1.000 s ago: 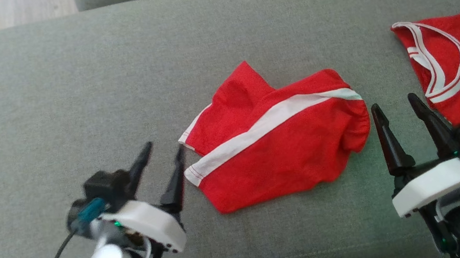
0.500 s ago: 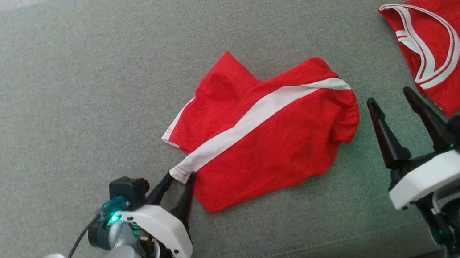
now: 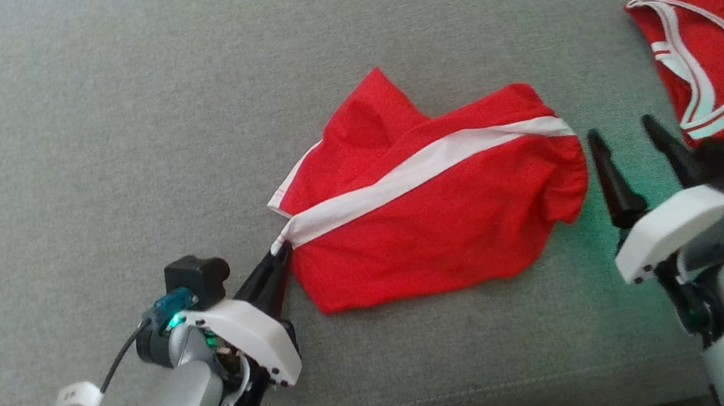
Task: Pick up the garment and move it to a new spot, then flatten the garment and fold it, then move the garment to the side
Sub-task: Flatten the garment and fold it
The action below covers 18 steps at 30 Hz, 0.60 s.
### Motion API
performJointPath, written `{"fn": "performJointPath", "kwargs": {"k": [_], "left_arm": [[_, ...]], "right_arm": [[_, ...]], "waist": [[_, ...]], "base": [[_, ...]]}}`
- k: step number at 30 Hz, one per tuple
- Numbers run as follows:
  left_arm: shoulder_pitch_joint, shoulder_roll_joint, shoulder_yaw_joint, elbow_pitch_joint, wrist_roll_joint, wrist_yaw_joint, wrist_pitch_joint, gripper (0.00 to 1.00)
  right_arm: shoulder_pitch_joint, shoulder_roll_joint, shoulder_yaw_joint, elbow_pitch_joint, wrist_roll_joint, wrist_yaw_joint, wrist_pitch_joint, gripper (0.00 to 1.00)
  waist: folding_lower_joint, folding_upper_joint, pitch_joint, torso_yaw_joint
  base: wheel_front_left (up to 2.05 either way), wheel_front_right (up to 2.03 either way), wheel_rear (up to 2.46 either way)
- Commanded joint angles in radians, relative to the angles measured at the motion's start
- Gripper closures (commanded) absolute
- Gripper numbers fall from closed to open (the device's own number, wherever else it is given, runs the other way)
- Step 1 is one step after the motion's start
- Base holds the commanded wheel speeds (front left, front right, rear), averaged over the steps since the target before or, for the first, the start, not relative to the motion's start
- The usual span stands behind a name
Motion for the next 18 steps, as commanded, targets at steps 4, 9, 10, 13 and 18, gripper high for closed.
{"fn": "performJointPath", "kwargs": {"k": [4,9,10,13,18], "left_arm": [[-0.061,0.007,0.027,-0.013,-0.003,-0.007,-0.024,1.0],[-0.075,0.004,0.023,-0.01,-0.002,-0.009,-0.037,1.0],[-0.081,0.003,0.023,-0.009,-0.002,-0.01,-0.043,1.0],[-0.087,0.005,0.025,-0.009,0.001,-0.008,-0.057,1.0],[-0.085,0.021,0.05,-0.038,0.014,0.007,-0.086,1.0]], "right_arm": [[-0.082,-0.03,0.074,0.079,0.025,-0.001,0.011,0.0],[-0.154,-0.036,0.114,0.197,0.049,-0.001,-0.01,0.0],[-0.18,-0.039,0.127,0.235,0.061,-0.001,-0.019,0.69],[-0.207,-0.047,0.139,0.27,0.069,-0.001,-0.049,1.0],[-0.218,-0.06,0.147,0.263,0.078,-0.001,-0.108,1.0]], "waist": [[0.0,0.0,0.021,0.02],[0.0,0.0,0.041,0.032],[0.0,0.0,0.049,0.036],[0.0,0.0,0.057,0.042],[0.0,0.0,0.058,0.044]], "base": [[0.0,0.0,0.0],[0.0,0.0,0.0],[0.0,0.0,0.0],[0.0,0.0,0.0],[0.0,0.0,0.0]]}}
